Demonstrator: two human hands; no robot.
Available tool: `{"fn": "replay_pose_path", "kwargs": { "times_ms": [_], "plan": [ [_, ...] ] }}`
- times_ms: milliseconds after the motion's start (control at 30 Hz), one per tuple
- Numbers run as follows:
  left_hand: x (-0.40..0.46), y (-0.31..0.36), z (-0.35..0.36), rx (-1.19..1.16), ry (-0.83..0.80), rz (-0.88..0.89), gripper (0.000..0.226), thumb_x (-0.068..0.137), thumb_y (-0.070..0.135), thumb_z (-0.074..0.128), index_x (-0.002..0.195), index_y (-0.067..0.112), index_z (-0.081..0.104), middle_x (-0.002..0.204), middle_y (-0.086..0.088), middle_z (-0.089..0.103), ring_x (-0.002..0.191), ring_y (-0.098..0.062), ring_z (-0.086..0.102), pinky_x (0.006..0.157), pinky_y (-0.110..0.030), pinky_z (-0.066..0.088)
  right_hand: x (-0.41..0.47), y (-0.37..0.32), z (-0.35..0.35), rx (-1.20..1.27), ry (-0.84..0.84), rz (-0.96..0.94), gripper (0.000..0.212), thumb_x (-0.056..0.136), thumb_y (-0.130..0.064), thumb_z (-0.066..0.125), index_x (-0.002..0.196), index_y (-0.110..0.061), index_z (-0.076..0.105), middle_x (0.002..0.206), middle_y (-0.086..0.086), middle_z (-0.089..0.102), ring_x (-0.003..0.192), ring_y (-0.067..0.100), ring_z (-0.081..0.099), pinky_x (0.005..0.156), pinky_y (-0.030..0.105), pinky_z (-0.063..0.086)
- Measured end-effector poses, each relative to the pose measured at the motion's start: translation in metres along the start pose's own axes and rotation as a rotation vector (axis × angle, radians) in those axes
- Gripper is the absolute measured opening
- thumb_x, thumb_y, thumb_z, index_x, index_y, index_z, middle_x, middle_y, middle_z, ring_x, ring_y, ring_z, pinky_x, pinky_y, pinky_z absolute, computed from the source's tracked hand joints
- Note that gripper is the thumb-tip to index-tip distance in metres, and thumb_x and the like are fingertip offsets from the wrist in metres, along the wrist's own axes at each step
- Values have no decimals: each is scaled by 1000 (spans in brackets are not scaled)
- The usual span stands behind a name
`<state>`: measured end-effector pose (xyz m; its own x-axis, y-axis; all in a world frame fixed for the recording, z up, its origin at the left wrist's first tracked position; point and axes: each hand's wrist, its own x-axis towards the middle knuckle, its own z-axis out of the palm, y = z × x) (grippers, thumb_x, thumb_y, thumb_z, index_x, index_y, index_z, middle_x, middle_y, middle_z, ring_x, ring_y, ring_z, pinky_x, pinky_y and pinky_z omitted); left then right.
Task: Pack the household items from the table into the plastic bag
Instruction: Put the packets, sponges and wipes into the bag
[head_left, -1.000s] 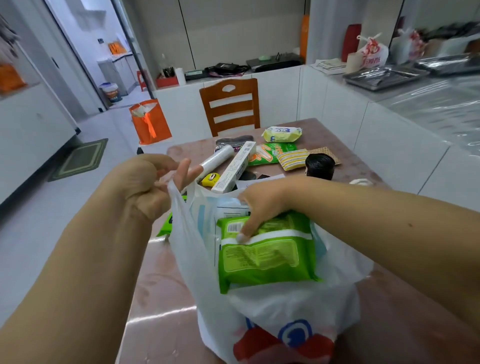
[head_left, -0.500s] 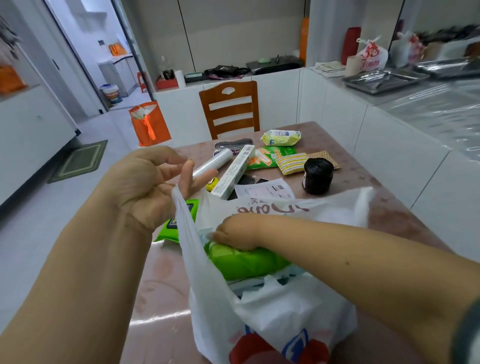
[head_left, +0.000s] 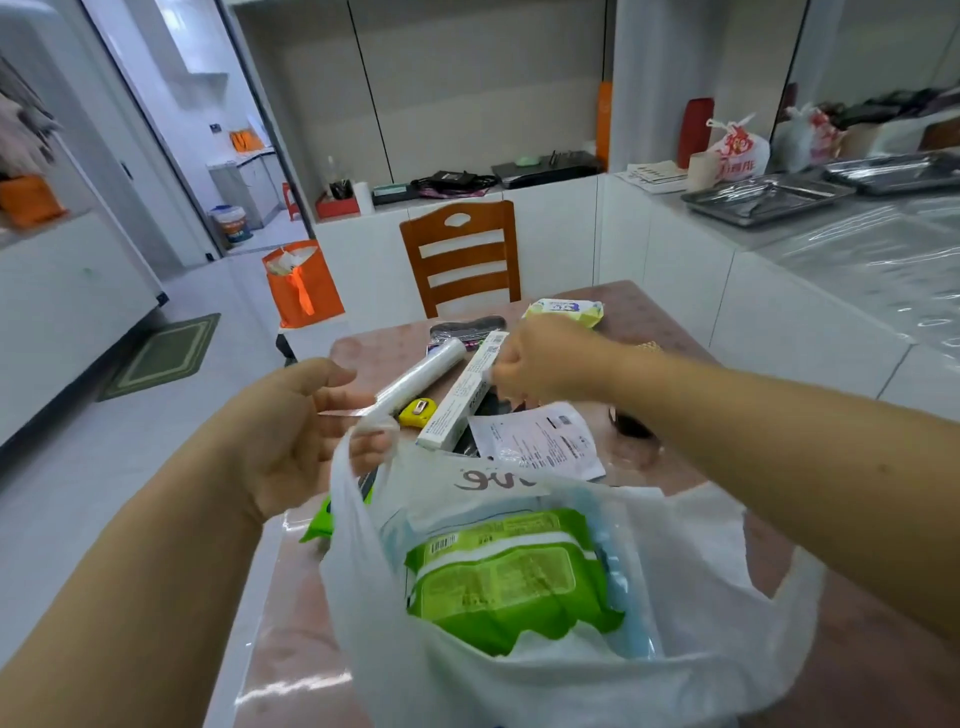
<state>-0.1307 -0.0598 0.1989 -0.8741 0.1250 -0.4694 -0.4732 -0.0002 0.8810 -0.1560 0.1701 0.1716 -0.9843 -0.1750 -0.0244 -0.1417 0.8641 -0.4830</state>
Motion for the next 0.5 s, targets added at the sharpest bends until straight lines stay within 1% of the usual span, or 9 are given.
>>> {"fn": "replay_pose_path", "kwargs": {
  "times_ms": [67, 100, 167, 267, 367, 400, 433, 467, 500],
  "plan": [
    [18, 7, -5, 167, 76, 1, 27, 90, 31, 48, 83, 7, 59, 59, -6, 50, 34, -15, 45, 36, -15, 37, 27, 18, -18, 51, -24, 100, 28, 95, -26, 54, 87, -6, 71, 75, 5, 71, 68, 20, 68, 65, 28, 56],
    [28, 11, -7, 223, 94, 0, 28, 90, 34, 48, 82, 9, 59, 58, -4, 45, 34, -13, 38, 37, -15, 29, 42, 29, -23, 52, -50, 129, 27, 95, -26, 54, 89, -5, 70, 79, 7, 73, 73, 22, 71, 70, 31, 59],
    [52, 18, -8, 264, 87, -10, 30, 90, 37, 47, 82, 10, 59, 57, -2, 42, 37, -12, 32, 38, -16, 23, 72, 52, -22, 36, -127, 178, 24, 94, -25, 57, 95, -4, 68, 87, 11, 73, 76, 25, 71, 73, 33, 60],
    [97, 21, 0, 257, 41, -51, 29, 91, 36, 47, 82, 11, 59, 57, -2, 46, 40, -12, 36, 36, -16, 28, 114, 89, 5, -66, -263, 243, 26, 90, -28, 64, 100, -5, 66, 89, 10, 70, 76, 22, 66, 76, 33, 58],
    [146, 11, 11, 256, 0, -99, 27, 92, 33, 49, 79, 12, 59, 52, -2, 51, 35, -12, 44, 35, -15, 36, 149, 119, 48, -250, -388, 245, 30, 82, -38, 71, 93, -10, 64, 90, 5, 65, 85, 23, 61, 73, 30, 49],
    [161, 4, 14, 260, -21, -120, 26, 92, 32, 50, 78, 12, 59, 52, -2, 52, 35, -12, 45, 36, -15, 37, 158, 128, 65, -286, -412, 235, 35, 80, -40, 73, 98, -12, 64, 97, 4, 64, 92, 24, 59, 75, 30, 47],
    [175, -3, 17, 267, -42, -141, 24, 92, 31, 51, 79, 12, 59, 52, -2, 53, 36, -12, 46, 37, -16, 37, 166, 135, 82, -295, -419, 228, 48, 77, -41, 76, 113, -14, 62, 109, 5, 63, 100, 24, 59, 79, 31, 48],
    [186, -11, 19, 277, -59, -164, 23, 92, 31, 53, 81, 12, 60, 53, -2, 54, 38, -12, 48, 37, -16, 38, 172, 142, 98, -294, -421, 229, 66, 73, -42, 79, 128, -16, 54, 124, 5, 60, 109, 25, 58, 84, 32, 49],
    [197, -19, 20, 278, -70, -180, 22, 92, 30, 54, 84, 11, 61, 54, -2, 55, 39, -12, 49, 37, -16, 40, 178, 149, 114, -269, -431, 234, 82, 70, -42, 82, 139, -18, 45, 135, 5, 54, 116, 25, 55, 91, 34, 49]
  ]
}}
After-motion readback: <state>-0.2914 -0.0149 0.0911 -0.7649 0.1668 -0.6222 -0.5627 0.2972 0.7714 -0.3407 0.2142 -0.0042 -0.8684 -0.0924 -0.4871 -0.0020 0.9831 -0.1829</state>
